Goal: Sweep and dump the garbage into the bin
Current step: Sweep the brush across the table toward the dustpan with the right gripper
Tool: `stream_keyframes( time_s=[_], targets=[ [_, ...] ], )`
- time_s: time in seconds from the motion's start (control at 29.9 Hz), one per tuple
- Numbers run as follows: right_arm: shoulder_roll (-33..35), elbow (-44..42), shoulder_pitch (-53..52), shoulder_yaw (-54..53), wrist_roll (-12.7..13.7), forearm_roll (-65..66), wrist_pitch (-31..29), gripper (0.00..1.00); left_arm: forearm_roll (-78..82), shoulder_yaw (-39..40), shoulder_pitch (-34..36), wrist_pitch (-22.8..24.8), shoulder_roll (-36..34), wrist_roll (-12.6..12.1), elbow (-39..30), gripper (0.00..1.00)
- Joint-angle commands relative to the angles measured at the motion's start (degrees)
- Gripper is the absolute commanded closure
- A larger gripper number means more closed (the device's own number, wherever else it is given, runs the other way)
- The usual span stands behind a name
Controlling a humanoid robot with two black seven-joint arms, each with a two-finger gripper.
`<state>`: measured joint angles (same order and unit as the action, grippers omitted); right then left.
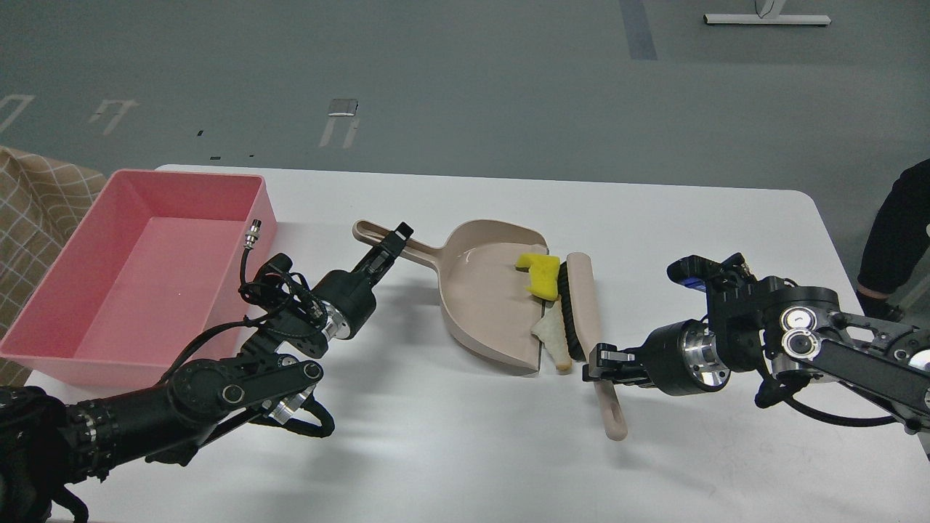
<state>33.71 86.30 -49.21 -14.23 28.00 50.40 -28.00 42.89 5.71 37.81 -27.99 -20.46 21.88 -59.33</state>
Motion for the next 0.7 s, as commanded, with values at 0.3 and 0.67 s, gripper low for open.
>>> stream_keyframes(
  time_s=[0.3, 0.67],
  targets=[
    [-6.3, -1.9, 2.8, -5.4, 0.0, -1.1, 0.0, 1.00, -0.2, 0.0, 0.5, 0.0, 0.6, -0.1, 0.0, 1.00],
    [-12.2, -5.6, 2.8, -7.6, 0.0, -1.1, 0.0, 1.00, -0.3, 0.1, 0.4, 0.0, 0.6, -0.1, 0.0, 1.00]
  ],
)
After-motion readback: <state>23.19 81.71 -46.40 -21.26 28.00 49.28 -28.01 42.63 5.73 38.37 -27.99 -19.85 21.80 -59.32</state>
